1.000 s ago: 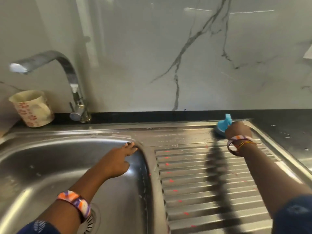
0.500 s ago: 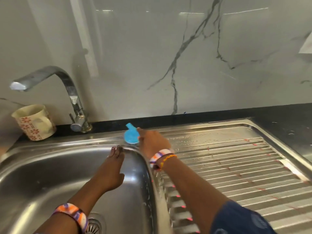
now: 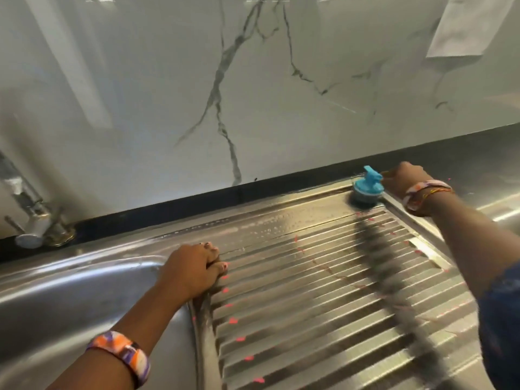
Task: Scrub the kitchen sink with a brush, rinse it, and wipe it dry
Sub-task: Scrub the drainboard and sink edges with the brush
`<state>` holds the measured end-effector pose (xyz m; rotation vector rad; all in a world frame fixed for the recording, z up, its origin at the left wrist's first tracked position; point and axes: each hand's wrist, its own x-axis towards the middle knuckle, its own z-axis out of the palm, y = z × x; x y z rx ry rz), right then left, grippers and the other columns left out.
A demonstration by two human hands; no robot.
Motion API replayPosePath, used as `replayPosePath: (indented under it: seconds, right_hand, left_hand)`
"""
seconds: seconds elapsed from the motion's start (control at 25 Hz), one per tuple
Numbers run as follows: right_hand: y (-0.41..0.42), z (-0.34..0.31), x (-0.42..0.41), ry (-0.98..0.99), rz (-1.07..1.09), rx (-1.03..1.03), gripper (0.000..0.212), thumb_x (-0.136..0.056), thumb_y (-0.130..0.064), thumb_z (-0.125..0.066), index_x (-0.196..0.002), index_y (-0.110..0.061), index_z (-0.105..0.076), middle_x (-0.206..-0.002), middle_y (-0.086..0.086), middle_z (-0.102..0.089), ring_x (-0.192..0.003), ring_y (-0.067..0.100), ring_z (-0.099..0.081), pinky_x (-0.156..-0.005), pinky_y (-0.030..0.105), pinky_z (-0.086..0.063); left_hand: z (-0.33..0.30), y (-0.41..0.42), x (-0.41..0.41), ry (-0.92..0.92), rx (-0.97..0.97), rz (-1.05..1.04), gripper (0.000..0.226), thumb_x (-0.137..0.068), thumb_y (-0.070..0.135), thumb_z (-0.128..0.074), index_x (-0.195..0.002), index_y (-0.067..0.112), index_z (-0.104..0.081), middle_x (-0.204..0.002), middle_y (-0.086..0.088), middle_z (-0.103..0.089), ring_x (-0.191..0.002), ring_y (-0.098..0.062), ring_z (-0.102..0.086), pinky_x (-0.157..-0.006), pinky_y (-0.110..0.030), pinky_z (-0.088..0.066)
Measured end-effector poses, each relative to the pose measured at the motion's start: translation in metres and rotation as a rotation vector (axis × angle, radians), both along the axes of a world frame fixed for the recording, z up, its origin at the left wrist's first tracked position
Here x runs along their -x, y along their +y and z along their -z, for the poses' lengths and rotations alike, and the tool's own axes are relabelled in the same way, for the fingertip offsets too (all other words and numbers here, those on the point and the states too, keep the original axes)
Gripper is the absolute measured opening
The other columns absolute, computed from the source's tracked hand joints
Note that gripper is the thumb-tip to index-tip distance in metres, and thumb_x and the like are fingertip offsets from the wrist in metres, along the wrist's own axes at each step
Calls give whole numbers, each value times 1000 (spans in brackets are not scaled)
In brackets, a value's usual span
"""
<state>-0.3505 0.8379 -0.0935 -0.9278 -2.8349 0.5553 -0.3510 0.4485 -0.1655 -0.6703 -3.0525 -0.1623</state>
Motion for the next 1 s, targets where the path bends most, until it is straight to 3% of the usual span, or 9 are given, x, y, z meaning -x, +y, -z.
replayPosePath:
  seconds: [0.12, 0.2, 0.32, 0.4, 0.52, 0.68, 0.76, 0.88, 1.0]
  right_hand:
    - [-50, 7, -4, 43, -85, 38, 33, -95, -15, -47, -118, 5, -60, -116, 24, -62, -108, 36, -59, -76, 28, -39]
    - [-113, 22, -7, 69, -291, 80, 31, -96, -19, -47, -116, -1, -62, -111, 17, -65, -105, 30, -62, -74, 23, -38]
    - [-209, 32, -21, 111, -592, 162, 31, -95, -23, -47, -118, -9, -63, -112, 9, -66, -102, 22, -63, -89, 29, -50]
    - [-226, 26, -25, 98, -678, 131, 33, -96, -24, -46, -122, -12, -61, -113, 8, -66, -101, 21, -62, -92, 32, -49]
    - [-160, 17, -19, 42, -571, 23, 32, -96, -25, -46, -120, -10, -62, -107, 9, -67, -88, 20, -62, -81, 27, -46]
    - [-24, -5, -32, -43, -115, -115, 34, -95, -22, -49, -114, 4, -60, -100, 21, -63, -90, 33, -61, -76, 33, -45]
    - [6, -13, -37, -88, -15, -105, 35, -94, -22, -52, -113, 7, -59, -95, 21, -60, -84, 34, -58, -70, 32, -40]
    - [-21, -10, -33, -69, -65, -72, 32, -95, -18, -51, -112, 8, -56, -86, 13, -53, -80, 26, -51, -71, 29, -37]
    - [-81, 1, -30, -41, -278, -84, 32, -96, -22, -47, -112, 4, -58, -82, 8, -53, -80, 19, -49, -72, 28, -37]
  left_hand:
    - [-4, 0, 5, -24, 1, -18, 36, -94, 46, -45, -120, 29, -64, -114, 0, -66, -107, -16, -59, -89, -23, -41]
    - [-3, -2, 4, -34, -24, -37, 34, -96, 42, -45, -120, 28, -64, -112, -2, -67, -106, -18, -59, -91, -24, -42]
    - [-4, -1, 3, -92, -87, -60, 31, -95, 38, -50, -106, 17, -70, -93, -5, -68, -92, -19, -62, -83, -25, -45]
    - [-5, -3, 2, -121, -112, -59, 31, -94, 37, -51, -99, 13, -70, -92, -7, -69, -86, -18, -62, -78, -26, -47]
    - [-7, -4, 0, -98, -125, -21, 33, -95, 37, -50, -115, 18, -68, -110, -5, -68, -99, -18, -61, -88, -25, -44]
    - [-7, -3, -2, -78, -110, -53, 40, -95, 41, -48, -124, 18, -63, -121, -8, -64, -110, -22, -58, -92, -24, -41]
    - [-6, -3, -2, -85, -113, -69, 41, -95, 42, -48, -126, 17, -61, -123, -9, -63, -111, -22, -58, -93, -25, -41]
    - [-3, -3, 0, -88, -121, -70, 41, -95, 42, -49, -125, 17, -62, -123, -10, -63, -112, -24, -57, -95, -26, -41]
    - [-3, -5, 3, -108, -117, -67, 41, -94, 41, -51, -124, 18, -62, -121, -10, -64, -112, -23, -58, -94, -27, -41]
